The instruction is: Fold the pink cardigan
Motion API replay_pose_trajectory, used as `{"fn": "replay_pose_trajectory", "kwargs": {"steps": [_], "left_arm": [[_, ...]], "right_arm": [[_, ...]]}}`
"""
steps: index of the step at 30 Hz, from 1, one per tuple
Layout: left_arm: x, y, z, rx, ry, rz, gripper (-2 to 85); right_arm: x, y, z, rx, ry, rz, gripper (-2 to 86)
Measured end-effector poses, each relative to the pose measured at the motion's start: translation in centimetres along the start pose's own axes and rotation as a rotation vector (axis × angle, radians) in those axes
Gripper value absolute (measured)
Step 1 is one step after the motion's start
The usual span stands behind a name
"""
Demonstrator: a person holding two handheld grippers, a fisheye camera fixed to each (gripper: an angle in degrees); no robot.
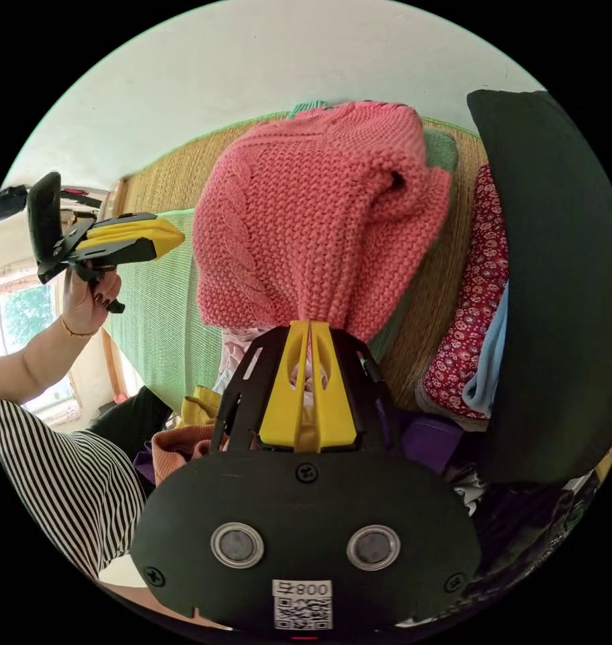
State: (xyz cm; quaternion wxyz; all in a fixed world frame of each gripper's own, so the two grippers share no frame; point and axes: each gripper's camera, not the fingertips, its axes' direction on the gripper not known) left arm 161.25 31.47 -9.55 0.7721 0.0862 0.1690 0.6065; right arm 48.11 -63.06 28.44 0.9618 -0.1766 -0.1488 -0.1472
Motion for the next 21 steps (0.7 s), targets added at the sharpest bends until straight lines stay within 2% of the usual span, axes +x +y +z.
{"fn": "replay_pose_trajectory", "kwargs": {"steps": [2,5,11,13,15,17,21], "left_arm": [[0.9,-1.6,1.8,-0.067,-0.072,0.012,0.2],[1.9,-2.8,3.7,-0.137,-0.038,0.029,0.1],[5.6,-4.3,1.1,-0.033,-0.088,0.048,0.0],[6.0,-5.1,2.0,-0.067,-0.139,0.041,0.0],[6.3,-5.6,3.6,-0.126,-0.182,0.058,0.0],[7.1,-5.8,4.6,-0.113,-0.195,0.097,0.0],[8.5,-6.4,5.3,-0.118,-0.231,0.109,0.0]], "right_arm": [[0.6,0.0,0.2,-0.009,0.013,0.006,0.0],[1.6,-0.3,1.5,-0.075,-0.001,0.013,0.1],[0.5,0.9,-5.3,0.208,0.067,-0.025,0.1],[1.0,-0.2,-6.5,0.286,0.092,-0.009,0.1],[1.6,-1.6,-5.5,0.276,0.163,0.020,0.1],[2.4,-3.0,-2.8,0.187,0.209,0.037,0.1],[3.1,-2.3,-1.8,0.227,0.268,0.086,0.1]]}}
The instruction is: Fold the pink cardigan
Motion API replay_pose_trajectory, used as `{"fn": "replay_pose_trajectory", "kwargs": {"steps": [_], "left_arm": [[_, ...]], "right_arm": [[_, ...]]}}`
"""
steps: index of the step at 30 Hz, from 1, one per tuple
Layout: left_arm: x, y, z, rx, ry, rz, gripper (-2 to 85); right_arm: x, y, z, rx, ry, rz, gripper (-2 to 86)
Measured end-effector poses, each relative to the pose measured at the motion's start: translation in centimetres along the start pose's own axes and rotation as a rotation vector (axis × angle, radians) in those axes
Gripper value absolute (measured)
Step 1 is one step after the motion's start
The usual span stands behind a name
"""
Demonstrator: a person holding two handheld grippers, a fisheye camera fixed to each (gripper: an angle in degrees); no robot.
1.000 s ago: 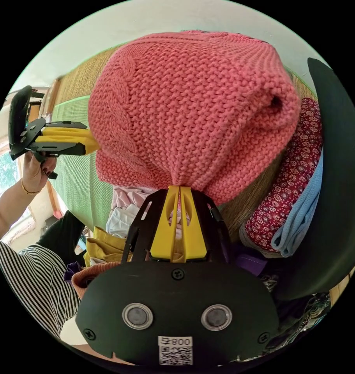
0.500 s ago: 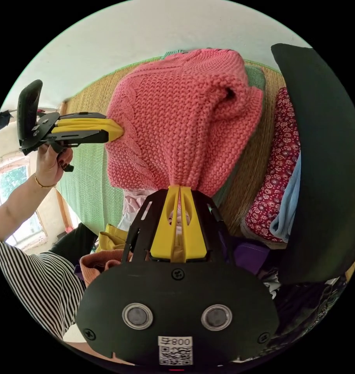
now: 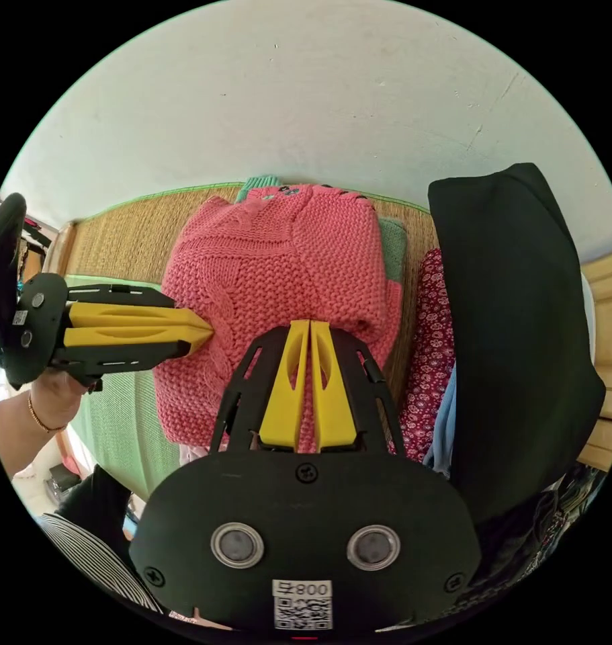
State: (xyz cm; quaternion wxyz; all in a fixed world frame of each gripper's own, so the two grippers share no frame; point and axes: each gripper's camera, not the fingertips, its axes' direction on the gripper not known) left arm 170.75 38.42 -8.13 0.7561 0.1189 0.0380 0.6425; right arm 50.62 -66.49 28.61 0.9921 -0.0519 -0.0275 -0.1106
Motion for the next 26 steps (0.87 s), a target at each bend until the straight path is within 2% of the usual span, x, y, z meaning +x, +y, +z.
{"fn": "replay_pose_trajectory", "kwargs": {"steps": [5,10,14,19,22,26], "left_arm": [[1.9,0.0,0.0,0.008,-0.091,0.072,0.1],[1.3,0.6,-0.7,0.029,-0.064,0.034,0.1],[-0.6,1.5,-1.9,0.060,0.044,-0.026,0.0],[-2.2,3.2,-3.2,0.091,0.232,-0.062,0.1],[-2.8,4.7,-4.0,0.119,0.301,-0.076,0.1],[-3.9,6.6,-4.3,0.120,0.336,-0.129,0.2]], "right_arm": [[2.3,1.7,-0.5,0.009,-0.064,0.036,0.1],[7.0,6.1,-4.1,0.083,-0.222,0.102,0.3],[11.4,11.4,-8.8,0.223,-0.108,0.201,1.0],[22.3,19.0,-15.2,0.353,0.083,0.477,7.0],[27.5,21.8,-16.7,0.371,0.105,0.624,9.4],[30.0,22.4,-16.5,0.361,0.100,0.712,10.7]]}}
